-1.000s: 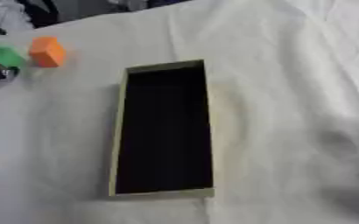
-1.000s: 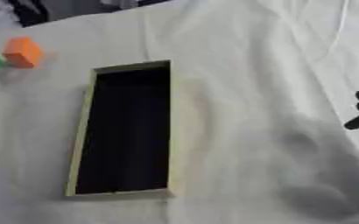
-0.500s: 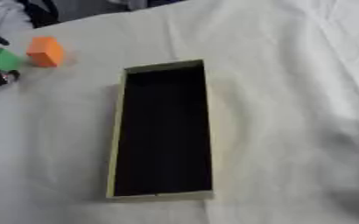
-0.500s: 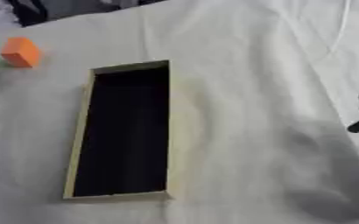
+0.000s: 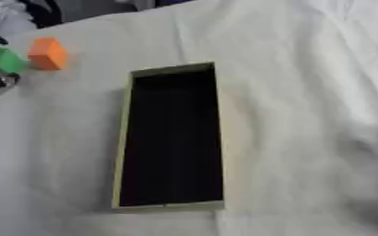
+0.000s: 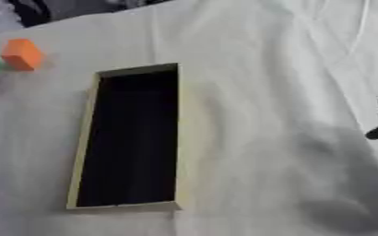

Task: Pick up objects on the table and place them in the box.

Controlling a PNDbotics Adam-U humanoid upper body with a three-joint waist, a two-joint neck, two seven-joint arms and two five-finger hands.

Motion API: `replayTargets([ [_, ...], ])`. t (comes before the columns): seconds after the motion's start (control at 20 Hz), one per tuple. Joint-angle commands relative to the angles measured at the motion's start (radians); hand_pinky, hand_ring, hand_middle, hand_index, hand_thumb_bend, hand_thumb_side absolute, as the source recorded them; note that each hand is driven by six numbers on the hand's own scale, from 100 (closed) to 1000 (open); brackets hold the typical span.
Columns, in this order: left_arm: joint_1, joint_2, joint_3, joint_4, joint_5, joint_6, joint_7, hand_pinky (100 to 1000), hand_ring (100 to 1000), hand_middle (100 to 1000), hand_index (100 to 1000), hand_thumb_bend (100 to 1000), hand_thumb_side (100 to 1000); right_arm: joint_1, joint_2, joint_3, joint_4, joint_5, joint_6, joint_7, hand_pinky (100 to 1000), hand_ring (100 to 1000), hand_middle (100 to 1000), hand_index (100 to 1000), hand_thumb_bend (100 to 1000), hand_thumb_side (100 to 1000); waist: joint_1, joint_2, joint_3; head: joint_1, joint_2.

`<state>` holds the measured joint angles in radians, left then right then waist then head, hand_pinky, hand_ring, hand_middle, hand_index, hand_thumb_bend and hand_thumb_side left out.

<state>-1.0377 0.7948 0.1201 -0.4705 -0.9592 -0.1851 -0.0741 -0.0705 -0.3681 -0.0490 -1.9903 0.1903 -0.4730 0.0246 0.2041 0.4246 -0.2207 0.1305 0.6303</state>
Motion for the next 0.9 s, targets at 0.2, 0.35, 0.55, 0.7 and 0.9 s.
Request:
replayTargets([
  [0.2,-0.009,0.061,0.001,-0.004,0.012,0.026,-0.012,577,749,910,908,453,100,0.0,-0.001,0.001,-0.01,0.01,0.001,-0.005,867,906,539,863,100,742,-0.001,-0.013,-0.005,0.004,-0.019],
  [0.35,-0.008,0.059,0.001,-0.001,-0.004,0.042,-0.005,564,741,911,909,449,100,-0.002,0.0,0.002,-0.01,0.013,0.0,-0.007,867,906,539,863,100,743,-0.001,-0.009,-0.008,0.006,-0.023],
  [0.55,-0.007,0.055,0.001,0.008,-0.004,0.045,-0.022,482,653,861,891,406,100,-0.003,0.002,0.003,-0.01,0.016,-0.001,-0.008,867,906,538,863,100,745,-0.001,-0.003,-0.011,0.01,-0.025],
  [0.7,-0.004,0.054,-0.001,0.009,-0.005,0.036,-0.018,445,621,758,842,425,100,-0.004,0.004,0.003,-0.01,0.018,0.001,-0.01,867,906,536,863,100,746,-0.001,-0.001,-0.011,0.012,-0.026],
  [0.9,0.0,0.052,-0.003,0.013,-0.013,0.023,-0.003,429,592,673,766,435,100,-0.003,0.005,0.002,-0.01,0.019,0.002,-0.013,868,907,534,863,100,745,-0.001,-0.001,-0.011,0.013,-0.024],
])
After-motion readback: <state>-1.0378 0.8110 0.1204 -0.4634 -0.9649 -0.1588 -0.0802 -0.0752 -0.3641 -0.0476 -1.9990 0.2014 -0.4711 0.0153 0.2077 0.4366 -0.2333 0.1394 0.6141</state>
